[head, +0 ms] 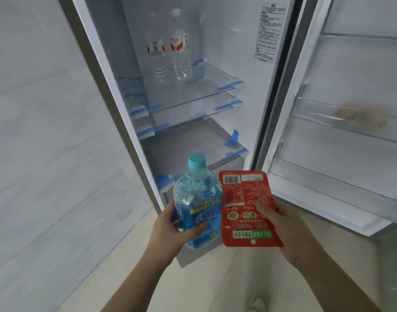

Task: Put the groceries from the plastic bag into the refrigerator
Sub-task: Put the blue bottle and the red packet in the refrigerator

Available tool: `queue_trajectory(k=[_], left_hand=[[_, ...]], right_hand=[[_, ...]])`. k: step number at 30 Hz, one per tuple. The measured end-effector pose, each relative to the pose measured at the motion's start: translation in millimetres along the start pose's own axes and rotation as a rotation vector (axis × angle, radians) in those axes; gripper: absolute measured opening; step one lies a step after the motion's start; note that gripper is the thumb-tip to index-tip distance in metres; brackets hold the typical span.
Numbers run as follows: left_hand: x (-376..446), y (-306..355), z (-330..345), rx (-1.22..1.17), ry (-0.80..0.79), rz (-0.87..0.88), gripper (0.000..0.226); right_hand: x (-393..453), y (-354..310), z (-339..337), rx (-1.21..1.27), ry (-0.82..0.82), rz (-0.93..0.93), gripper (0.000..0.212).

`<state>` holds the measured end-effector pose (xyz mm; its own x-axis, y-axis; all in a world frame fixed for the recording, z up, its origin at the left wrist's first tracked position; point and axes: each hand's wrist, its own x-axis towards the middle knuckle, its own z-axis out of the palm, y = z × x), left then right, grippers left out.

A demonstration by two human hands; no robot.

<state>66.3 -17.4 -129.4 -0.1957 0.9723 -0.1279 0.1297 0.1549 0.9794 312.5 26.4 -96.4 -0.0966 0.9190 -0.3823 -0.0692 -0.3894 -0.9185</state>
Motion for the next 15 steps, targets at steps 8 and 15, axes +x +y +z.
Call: queue_trajectory(k=[8, 15], left_hand=[[54.2, 23.2, 39.8, -0.029, 0.12, -0.037, 0.076], [94.3, 49.1, 73.1, -0.074, 0.232, -0.045, 0.073]], right_hand=[[90.4, -41.4, -25.7, -0.062, -0.116, -0.006, 0.028], [156.2, -72.1, -44.5, -0.086, -0.222, -0.021, 0.029]])
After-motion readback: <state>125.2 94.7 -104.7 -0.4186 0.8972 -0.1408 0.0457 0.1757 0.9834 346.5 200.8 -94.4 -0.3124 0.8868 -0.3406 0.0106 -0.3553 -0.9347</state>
